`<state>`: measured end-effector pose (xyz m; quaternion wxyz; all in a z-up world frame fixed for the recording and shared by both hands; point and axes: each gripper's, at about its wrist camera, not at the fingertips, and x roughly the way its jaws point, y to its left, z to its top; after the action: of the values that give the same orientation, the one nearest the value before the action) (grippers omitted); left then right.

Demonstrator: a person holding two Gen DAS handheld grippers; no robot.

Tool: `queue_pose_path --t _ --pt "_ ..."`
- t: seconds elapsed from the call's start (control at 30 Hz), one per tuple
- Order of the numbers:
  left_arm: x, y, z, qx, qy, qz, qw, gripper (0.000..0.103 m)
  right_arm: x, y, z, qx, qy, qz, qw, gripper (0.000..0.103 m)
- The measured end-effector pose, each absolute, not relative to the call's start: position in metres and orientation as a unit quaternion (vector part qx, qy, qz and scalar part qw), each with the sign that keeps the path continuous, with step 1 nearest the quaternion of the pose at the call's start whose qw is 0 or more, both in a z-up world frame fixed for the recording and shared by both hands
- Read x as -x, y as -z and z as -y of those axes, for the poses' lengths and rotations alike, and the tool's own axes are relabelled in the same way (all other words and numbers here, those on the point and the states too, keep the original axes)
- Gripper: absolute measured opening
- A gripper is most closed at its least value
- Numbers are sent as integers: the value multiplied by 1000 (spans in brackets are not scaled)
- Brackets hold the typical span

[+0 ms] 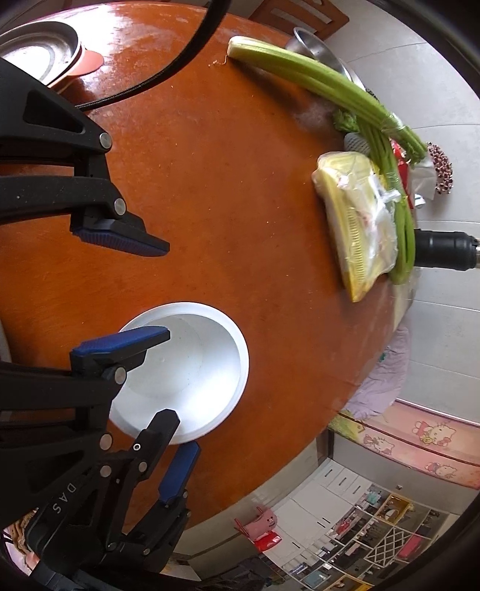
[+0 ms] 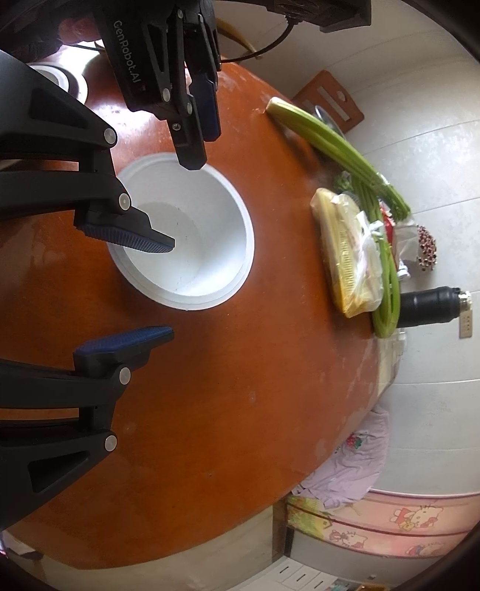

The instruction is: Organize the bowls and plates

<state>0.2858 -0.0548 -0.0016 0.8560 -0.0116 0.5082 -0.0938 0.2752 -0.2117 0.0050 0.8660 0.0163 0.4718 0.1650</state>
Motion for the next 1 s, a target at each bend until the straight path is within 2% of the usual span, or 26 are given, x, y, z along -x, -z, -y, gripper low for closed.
queue_pose_path --t 0.43,0.57,1.0 --pt "-297 20 63 21 105 -534 839 39 -282 11 193 -13 -212 -490 846 42" --pt "-299 28 61 42 118 -548 827 29 -281 12 186 -16 -223 -494 840 42" --pt "-285 13 59 34 111 -529 841 26 -270 -1 178 -17 -232 -484 843 42"
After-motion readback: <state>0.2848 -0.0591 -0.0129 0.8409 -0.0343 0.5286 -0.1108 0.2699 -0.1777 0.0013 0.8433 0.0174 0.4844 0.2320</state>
